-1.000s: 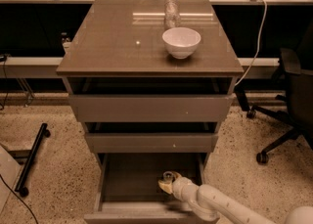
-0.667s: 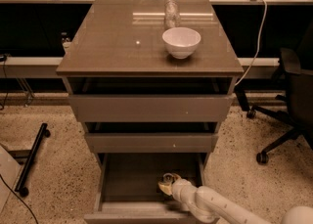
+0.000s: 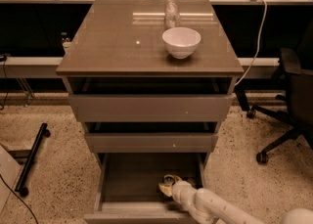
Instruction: Place green can into bottom drawer
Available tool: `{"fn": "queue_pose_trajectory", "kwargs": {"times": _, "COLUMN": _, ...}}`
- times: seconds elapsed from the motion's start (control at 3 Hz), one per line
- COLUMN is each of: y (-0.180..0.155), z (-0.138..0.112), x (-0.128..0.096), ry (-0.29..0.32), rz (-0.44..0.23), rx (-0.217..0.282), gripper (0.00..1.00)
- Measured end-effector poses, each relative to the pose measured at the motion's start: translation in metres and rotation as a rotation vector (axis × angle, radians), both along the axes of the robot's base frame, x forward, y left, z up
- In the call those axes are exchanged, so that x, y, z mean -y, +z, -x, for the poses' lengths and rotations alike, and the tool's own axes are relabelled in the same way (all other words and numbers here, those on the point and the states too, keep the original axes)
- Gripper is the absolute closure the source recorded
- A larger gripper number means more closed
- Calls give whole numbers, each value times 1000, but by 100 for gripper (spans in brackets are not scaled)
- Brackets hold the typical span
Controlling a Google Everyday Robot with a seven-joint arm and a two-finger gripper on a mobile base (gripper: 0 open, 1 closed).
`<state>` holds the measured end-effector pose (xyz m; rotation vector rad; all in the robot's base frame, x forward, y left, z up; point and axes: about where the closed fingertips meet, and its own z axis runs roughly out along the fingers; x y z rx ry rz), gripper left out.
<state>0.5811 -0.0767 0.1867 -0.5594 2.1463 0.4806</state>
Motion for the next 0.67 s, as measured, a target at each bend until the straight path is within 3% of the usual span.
{"fn": "queue_pose_trajectory", "kwargs": {"times": 0.33, "y": 0, "z": 0, "x": -1, "ry": 1, "rz": -1, "rx": -1, "gripper": 4}}
{"fn": "queue_pose_trajectory", "kwargs": {"times": 0.67, "y": 0, "z": 0, "x": -2, "ry": 2, "rz": -1, "rx": -1, "gripper": 0}}
